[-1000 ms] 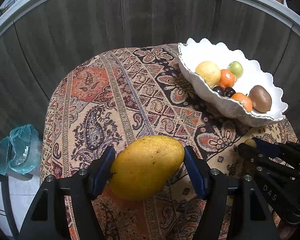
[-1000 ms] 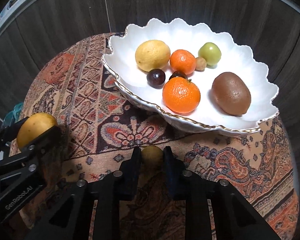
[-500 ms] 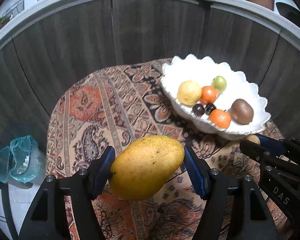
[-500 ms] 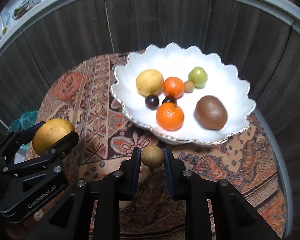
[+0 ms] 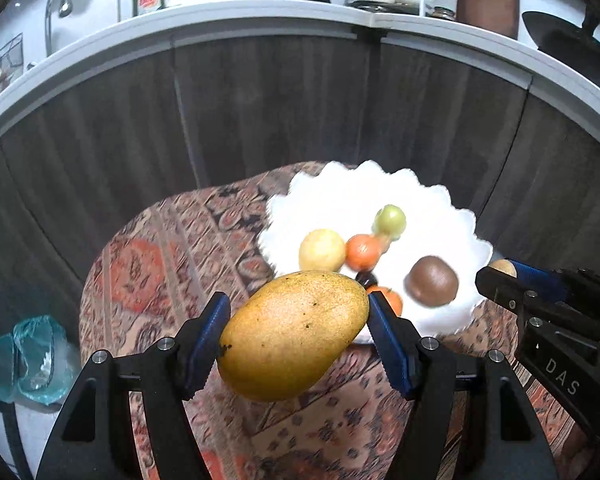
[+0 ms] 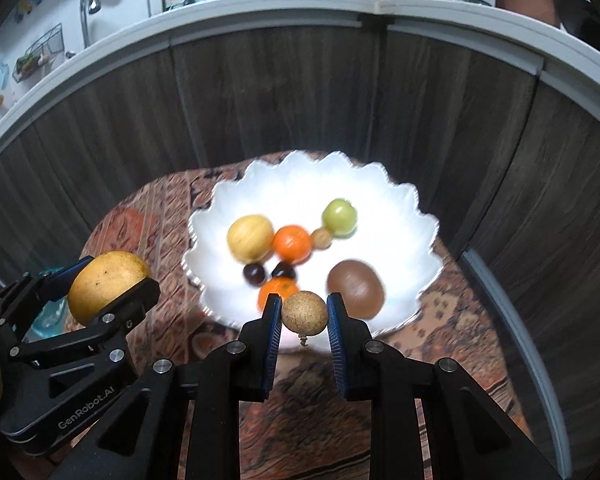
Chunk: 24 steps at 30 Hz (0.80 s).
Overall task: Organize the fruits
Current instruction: 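Carry the mango and small brown fruit over the white bowl with both tools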
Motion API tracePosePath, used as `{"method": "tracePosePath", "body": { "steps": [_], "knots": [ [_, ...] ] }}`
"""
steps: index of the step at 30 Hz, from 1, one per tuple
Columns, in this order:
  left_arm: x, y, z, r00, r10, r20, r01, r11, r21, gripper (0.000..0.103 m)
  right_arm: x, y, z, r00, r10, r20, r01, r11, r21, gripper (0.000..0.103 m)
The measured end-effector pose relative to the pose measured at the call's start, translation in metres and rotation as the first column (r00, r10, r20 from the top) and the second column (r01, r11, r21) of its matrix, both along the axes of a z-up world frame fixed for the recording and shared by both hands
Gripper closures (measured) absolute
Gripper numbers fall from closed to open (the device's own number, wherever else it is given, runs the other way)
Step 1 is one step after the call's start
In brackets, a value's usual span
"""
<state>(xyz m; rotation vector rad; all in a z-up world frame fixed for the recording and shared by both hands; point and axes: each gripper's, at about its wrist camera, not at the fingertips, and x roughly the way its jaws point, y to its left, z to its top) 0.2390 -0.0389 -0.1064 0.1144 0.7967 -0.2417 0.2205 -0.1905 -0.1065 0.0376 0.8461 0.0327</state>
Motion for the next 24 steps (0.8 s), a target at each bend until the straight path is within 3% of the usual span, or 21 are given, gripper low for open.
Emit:
{"method": "tracePosePath", "body": {
  "steps": [10, 24],
  "knots": [
    [0.036, -0.038, 0.003, 0.999, -0.051, 0.012, 0.051, 0.999, -0.002, 0.034, 0.035, -0.037, 0.007, 0.999, -0.035, 0.023, 0.036, 0.999, -0.014, 0.079],
    [0.081, -0.058, -0.037, 0.997, -0.063, -0.049, 0.063, 0.998, -0.002, 0.034, 0.097, -0.049, -0.024, 0.999, -0.026, -0.030, 0.025, 0.999, -0.043, 0.079]
  ]
}}
